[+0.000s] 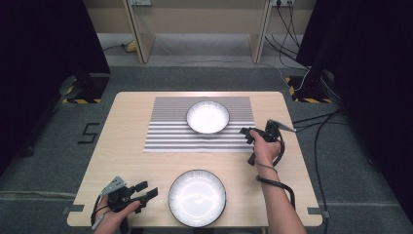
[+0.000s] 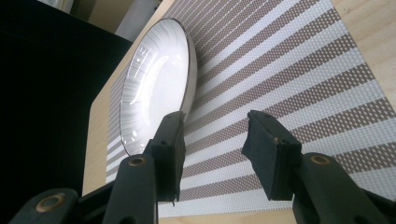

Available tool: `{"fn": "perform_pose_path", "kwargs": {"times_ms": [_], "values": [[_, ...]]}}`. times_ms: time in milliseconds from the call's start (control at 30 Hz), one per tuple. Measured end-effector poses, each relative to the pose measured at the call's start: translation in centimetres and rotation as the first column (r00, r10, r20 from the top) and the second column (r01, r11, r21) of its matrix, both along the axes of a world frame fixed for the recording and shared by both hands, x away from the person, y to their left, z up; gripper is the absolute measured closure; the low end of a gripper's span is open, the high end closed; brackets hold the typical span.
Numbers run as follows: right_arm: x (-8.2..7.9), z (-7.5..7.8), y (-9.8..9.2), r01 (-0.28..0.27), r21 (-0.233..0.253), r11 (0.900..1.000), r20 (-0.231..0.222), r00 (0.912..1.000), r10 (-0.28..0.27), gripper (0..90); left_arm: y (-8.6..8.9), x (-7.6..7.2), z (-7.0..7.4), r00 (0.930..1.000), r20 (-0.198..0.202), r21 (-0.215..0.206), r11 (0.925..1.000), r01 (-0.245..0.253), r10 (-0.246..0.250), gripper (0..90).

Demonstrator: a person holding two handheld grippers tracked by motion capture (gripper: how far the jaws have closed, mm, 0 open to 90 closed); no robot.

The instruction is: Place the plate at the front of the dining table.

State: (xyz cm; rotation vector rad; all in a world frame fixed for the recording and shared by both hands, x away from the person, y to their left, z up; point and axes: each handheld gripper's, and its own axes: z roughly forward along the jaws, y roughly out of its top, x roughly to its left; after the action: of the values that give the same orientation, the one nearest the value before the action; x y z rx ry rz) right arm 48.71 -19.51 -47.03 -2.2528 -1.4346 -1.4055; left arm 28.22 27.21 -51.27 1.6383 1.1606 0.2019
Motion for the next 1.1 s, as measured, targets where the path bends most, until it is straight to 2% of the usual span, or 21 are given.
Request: {"fn": "perform_pose_path", "kwargs": {"times_ms": [500,600,667,833,1100], "values": [[-2.2,0.0,-1.1,-0.001,-0.008,1.000,0.014,0.9999,0.001,55.6,-0.1,-0.1,0.0,1.0000,-0.001,0.002,1.0000,0.001,-0.001,36.2],[-2.6,-0.1,-1.3,-0.001,0.012,1.000,0.008,1.0000,0.001,55.1,-0.1,-0.1,-0.1,1.0000,-0.001,0.001,1.0000,0.001,-0.001,36.2],[-2.9,-0.1,-1.3,-0.003,-0.005,1.000,0.009,1.0000,0.003,55.1,-0.1,-0.1,-0.1,1.0000,-0.002,0.000,1.0000,0.001,-0.001,36.2],[-3.6,-0.4,-1.8,0.007,0.004,1.000,0.006,1.0000,-0.008,54.6,-0.2,-0.1,-0.1,1.0000,-0.003,0.000,1.0000,0.000,0.000,36.2],[-4.9,-0.4,-2.4,0.001,-0.012,1.000,0.016,0.9999,-0.001,54.1,-0.2,-0.1,-0.1,1.0000,-0.003,-0.001,1.0000,0.001,-0.001,36.2]]}}
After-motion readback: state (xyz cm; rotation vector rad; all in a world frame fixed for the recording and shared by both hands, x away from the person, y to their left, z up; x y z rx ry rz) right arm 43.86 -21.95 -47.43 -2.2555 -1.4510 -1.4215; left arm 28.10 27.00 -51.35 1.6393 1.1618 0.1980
